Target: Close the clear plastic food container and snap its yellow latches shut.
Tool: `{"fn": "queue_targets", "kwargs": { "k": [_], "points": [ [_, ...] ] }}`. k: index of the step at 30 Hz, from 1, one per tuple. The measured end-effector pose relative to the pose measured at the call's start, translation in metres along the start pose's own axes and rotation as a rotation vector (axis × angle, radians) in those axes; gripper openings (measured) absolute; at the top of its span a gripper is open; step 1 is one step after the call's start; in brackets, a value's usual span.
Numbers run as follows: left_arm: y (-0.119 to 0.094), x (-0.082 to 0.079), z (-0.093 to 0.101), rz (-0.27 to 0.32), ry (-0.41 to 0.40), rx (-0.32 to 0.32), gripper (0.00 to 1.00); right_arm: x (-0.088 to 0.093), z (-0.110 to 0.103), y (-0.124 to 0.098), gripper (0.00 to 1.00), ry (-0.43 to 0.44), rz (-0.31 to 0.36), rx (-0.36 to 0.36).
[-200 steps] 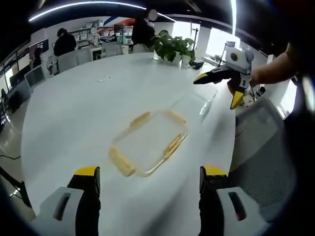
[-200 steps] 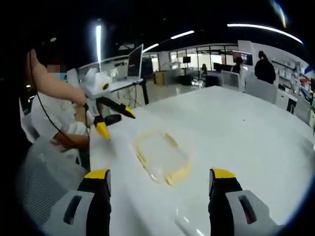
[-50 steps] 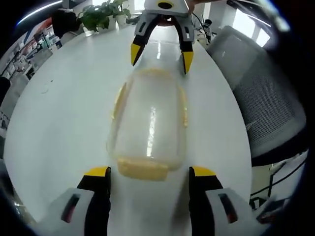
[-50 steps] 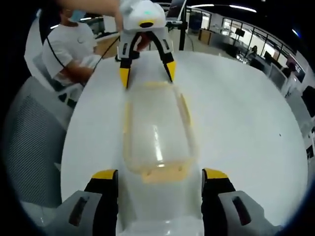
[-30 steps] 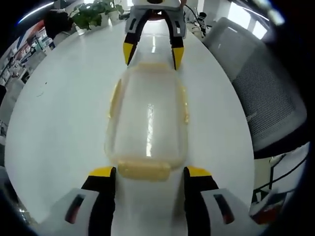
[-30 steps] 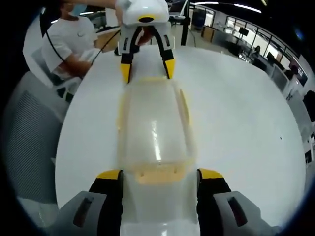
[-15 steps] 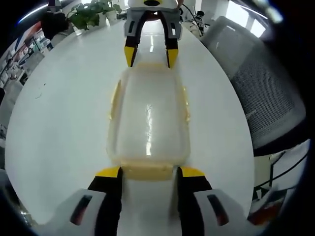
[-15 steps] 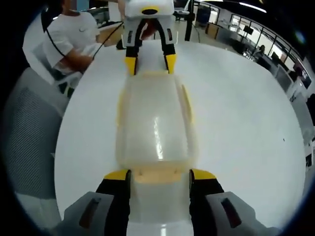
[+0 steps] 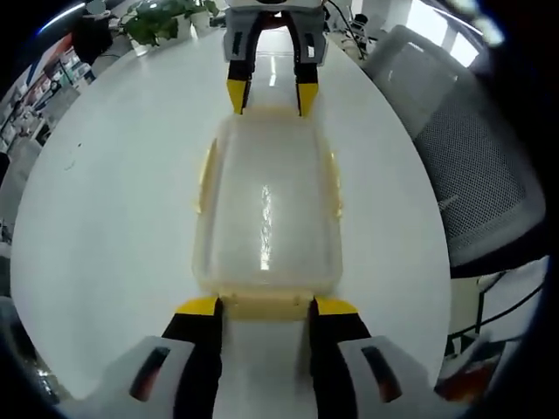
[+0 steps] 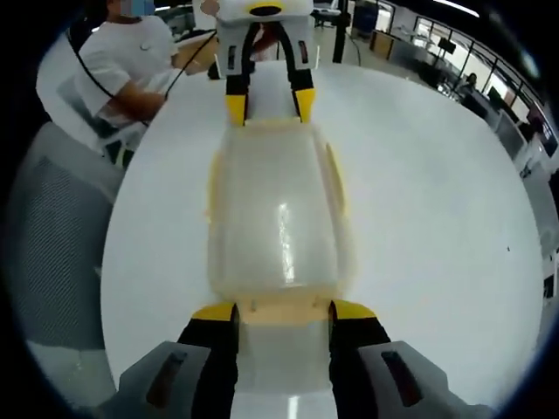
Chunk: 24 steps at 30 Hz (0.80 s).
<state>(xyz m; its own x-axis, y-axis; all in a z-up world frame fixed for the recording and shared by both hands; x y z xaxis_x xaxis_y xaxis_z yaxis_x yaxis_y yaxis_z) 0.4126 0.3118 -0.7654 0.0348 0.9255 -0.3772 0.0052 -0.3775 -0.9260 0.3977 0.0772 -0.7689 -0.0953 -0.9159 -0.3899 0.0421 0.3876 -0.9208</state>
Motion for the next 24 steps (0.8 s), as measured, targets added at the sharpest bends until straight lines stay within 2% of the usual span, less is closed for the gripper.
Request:
{"fn": "queue_targets", "kwargs": {
  "k": [3,7,11,14,24],
  "points": [
    [0.000,0.000,-0.001,-0.001,0.006,0.003,0.38,-0.002,0.001,0.001,0.40,-0.005,-0.022,-0.001],
    [0.001,0.000,-0.001,-0.006,0.006,0.003,0.38,-0.002,0.001,0.000,0.40,-0.044,-0.019,-0.017],
    [0.001,-0.001,-0.001,-0.014,0.010,0.004,0.39,0.004,0.000,-0.001,0.40,-0.032,0.025,-0.014],
    [0.001,0.000,0.000,0.000,0.011,0.005,0.39,0.009,0.000,-0.002,0.39,-0.019,0.069,-0.012],
    [0.000,0.007,0.000,0.051,0.003,0.002,0.37,0.007,0.002,-0.001,0.37,-0.024,0.074,-0.021]
  ]
}}
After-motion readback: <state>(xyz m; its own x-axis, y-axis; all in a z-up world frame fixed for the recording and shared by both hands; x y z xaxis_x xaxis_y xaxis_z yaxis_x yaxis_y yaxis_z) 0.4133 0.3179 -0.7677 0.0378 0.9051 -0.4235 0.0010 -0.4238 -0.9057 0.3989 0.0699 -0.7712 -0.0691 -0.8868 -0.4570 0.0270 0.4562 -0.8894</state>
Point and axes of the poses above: the point that each gripper's makers call its tool centre point, and the gripper's own axes: y roughly forward along the fingers, z roughly to its right, x roughly out of its underside, the point moved 10 cm from there along -y, roughly backward along the fingers
